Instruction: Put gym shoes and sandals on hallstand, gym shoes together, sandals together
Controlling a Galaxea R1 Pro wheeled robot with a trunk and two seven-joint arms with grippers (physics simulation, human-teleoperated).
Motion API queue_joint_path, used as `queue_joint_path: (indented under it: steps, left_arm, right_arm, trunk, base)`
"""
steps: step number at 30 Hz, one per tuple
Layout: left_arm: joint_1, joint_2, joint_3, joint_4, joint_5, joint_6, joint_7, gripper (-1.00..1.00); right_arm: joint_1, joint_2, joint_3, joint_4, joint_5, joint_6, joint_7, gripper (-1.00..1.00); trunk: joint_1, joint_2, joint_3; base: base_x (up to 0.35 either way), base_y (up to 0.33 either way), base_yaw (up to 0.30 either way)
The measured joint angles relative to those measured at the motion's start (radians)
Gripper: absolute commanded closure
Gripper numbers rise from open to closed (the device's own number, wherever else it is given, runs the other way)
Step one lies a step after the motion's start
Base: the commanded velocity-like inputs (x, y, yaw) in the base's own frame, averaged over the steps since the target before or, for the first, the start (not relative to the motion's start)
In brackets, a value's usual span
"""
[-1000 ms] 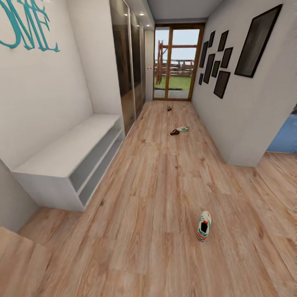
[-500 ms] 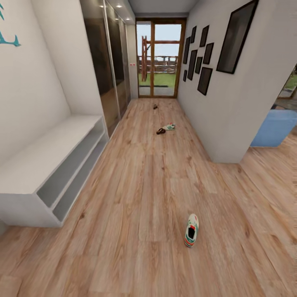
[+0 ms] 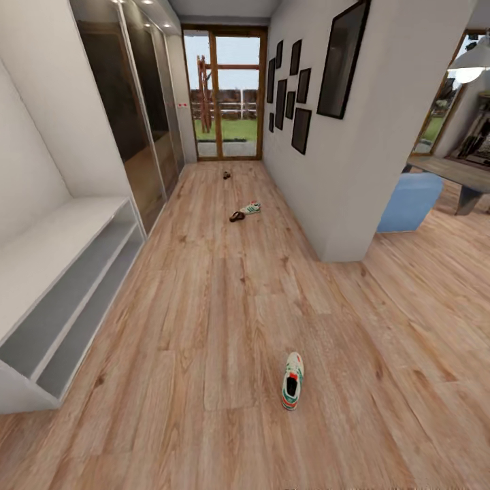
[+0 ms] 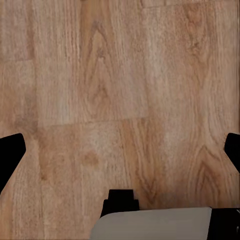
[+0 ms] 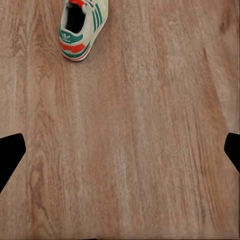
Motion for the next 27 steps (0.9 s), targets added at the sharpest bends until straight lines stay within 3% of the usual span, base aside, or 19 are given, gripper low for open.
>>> queue_joint_path:
  steps: [13,27]
  left_arm:
    - [0.0,0.0,0.0,0.0,0.0,0.0,0.0,-1.0]
    - [0.0,0.0,0.0,-0.001,0.001,0.0,0.0,-1.0]
  right_arm:
    - [0.0,0.0,0.0,0.0,0.0,0.0,0.0,-1.0]
    - [0.0,0.0,0.0,-0.007,0.001,-0.001,0.002,-1.0]
  trunk:
    - [0.0,0.0,0.0]
    - [0.0,0.0,0.0]
  base:
    - [0.013,-0.003,-0.3]
    - [0.222,-0.133,-0.266]
